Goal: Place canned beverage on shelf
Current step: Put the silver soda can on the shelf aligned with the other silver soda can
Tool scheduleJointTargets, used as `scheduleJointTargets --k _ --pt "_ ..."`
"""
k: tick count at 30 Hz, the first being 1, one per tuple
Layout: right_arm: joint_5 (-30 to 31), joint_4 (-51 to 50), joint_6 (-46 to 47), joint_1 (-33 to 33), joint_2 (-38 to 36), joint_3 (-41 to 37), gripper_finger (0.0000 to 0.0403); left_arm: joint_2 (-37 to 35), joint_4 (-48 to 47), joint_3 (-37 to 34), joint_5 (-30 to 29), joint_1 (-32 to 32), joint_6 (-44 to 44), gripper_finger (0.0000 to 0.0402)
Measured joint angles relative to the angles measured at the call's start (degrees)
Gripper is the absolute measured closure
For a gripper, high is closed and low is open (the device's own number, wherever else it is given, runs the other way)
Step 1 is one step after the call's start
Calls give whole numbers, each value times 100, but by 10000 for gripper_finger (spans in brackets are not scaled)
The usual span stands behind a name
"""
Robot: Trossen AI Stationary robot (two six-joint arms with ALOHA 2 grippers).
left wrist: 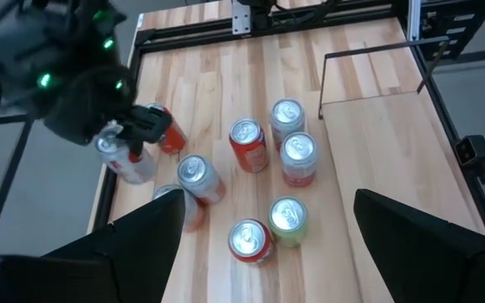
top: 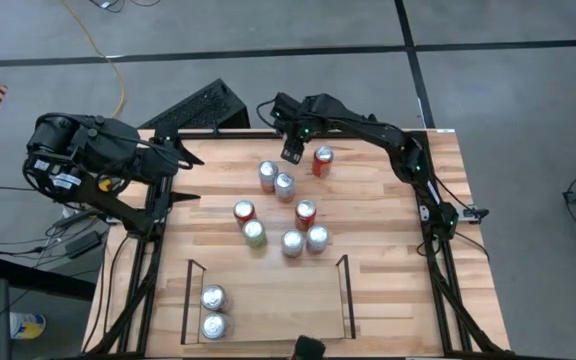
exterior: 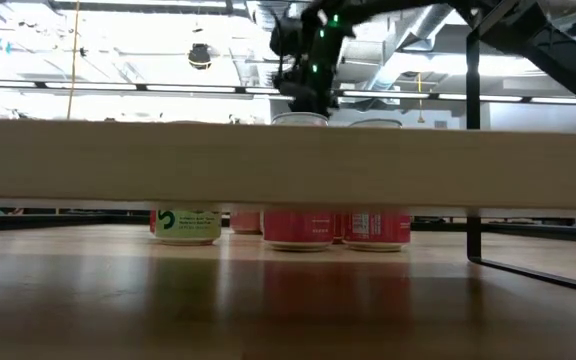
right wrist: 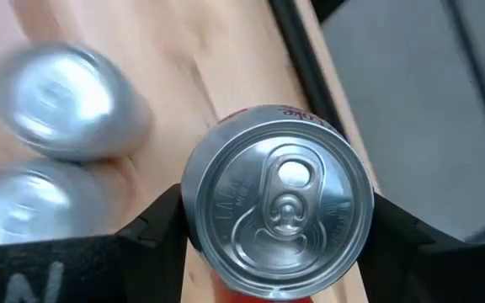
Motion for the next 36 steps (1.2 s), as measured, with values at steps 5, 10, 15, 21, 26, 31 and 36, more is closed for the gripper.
scheduleJointTargets --k 5,10,15,21,26,31,36 --pt "175 -148 275 533 -697 -27 167 0 -2 0 36 0 -88 70" --pt "662 -154 698 1410 -1191 -23 167 0 -13 0 123 0 -197 70" --pt "1033 39 1082 2520 -1405 -21 167 0 -17 0 278 0 -400 70" --pt "1323 170 1100 3701 -1210 -30 167 0 -24 0 492 -1 -740 70" --pt "1391 220 1323 4292 -1020 -26 167 1 -40 0 710 0 -975 70" --pt "1308 125 1511 4558 -685 -27 167 20 -46 0 724 -42 -1196 70" --pt "1055 -4 1616 4674 -275 -41 167 111 -66 2 717 -218 -1299 70"
